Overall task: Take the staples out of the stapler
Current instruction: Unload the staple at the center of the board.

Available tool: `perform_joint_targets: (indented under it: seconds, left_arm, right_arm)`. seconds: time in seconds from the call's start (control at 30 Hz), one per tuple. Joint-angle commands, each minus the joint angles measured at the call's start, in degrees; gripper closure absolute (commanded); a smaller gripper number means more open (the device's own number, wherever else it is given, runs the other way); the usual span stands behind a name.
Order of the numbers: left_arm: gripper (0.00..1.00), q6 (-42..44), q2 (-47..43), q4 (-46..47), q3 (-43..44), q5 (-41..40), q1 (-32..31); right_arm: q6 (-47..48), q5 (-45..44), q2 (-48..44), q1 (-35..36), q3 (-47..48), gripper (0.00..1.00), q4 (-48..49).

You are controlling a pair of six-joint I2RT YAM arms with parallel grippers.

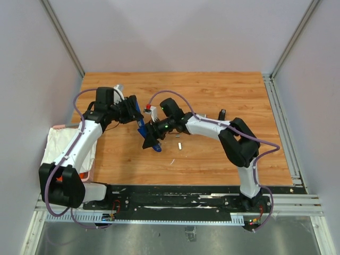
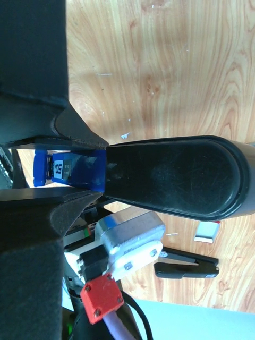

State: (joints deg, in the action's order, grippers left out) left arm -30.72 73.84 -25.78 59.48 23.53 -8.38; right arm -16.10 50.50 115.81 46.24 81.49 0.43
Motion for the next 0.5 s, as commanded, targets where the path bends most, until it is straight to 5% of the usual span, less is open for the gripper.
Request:
perform_joint_targets:
  seconds: [0.0, 0.17, 0.3, 0.47]
  left_arm:
    - [1.0, 0.0, -1.6, 4.1, 1.0, -1.3, 0.1]
    - [1.0, 0.9, -1.4, 3.3, 1.4, -3.5, 0.2]
    - [1.0, 1.3, -0.7, 2.8, 1.5, -5.4, 0.3]
    - [1.0, 1.7, -0.6, 2.3, 1.7, -6.7, 0.6]
  right_arm:
    - [-1.6, -2.7, -4.1, 0.0, -3.5, 0.26, 1.8]
    - [4.1, -7.5, -7.4, 0.0, -6.4, 0.33, -1.5]
    - [6.4, -7.1, -7.5, 0.0, -6.1, 0.72, -3.9]
    - [6.4, -6.4, -6.7, 0.0, -5.9, 0.47, -4.1]
